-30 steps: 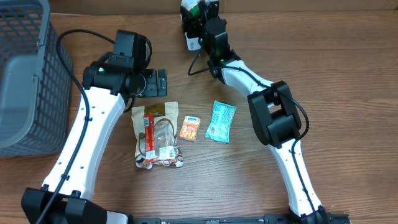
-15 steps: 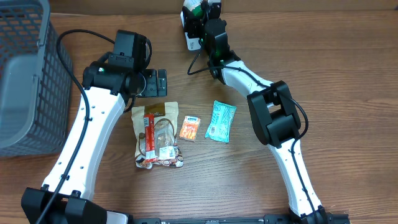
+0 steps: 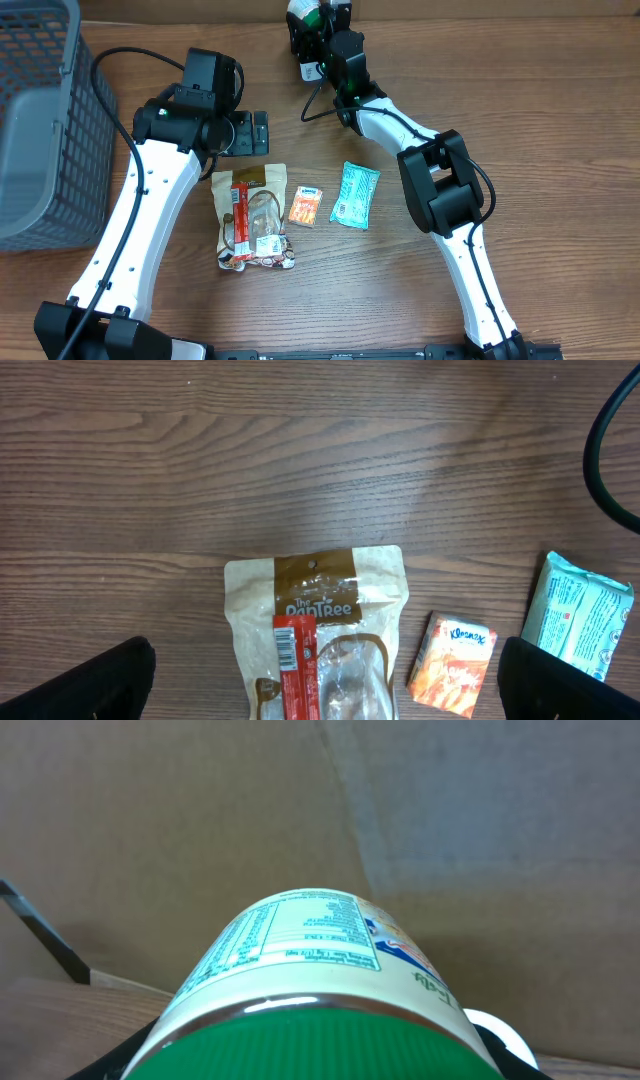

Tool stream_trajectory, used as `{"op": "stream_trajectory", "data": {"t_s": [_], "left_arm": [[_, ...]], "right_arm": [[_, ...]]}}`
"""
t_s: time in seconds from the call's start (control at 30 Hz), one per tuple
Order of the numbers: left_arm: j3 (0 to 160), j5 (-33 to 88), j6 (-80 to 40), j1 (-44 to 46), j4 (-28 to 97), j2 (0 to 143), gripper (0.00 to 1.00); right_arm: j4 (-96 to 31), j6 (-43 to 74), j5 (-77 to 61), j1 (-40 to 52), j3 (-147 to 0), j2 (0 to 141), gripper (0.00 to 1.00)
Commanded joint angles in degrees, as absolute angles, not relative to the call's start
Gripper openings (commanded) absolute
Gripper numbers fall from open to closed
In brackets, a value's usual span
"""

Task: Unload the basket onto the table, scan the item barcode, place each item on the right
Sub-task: 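Carry the jar right and lower it onto the table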

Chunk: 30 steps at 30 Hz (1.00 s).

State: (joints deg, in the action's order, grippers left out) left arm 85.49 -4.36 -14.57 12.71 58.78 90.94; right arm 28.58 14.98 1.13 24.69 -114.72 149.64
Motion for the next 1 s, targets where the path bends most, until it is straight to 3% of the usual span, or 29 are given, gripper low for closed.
{"op": "stream_trajectory", "data": {"t_s": [0.0,0.27,0.63,0.83,0.97], "left_arm": [[86.26,-4.89,-14.15,12.78,58.87,90.74,1.00],[86.26,-4.89,-14.15,12.78,58.87,90.74,1.00],[86.26,-4.89,-14.15,12.78,58.87,90.74,1.00],[86.26,-4.89,-14.15,12.78,58.87,90.74,1.00],[86.26,-4.89,-14.15,12.78,58.87,90.74,1.00]], "right_arm": [[28.23,15.18,0.32,23.66,-115.42,146.02,0.04],[10.76,15.20,0.32,21.56,-115.42,131.76,0.04],[-41.58,15.27,0.30,12.97,-115.42,114.19,0.04],[-69.34,23.03,0.27,3.62,-115.39,114.10,0.04],[-79.90,24.10,0.25,-3.20,-113.86,116.36,0.04]]}}
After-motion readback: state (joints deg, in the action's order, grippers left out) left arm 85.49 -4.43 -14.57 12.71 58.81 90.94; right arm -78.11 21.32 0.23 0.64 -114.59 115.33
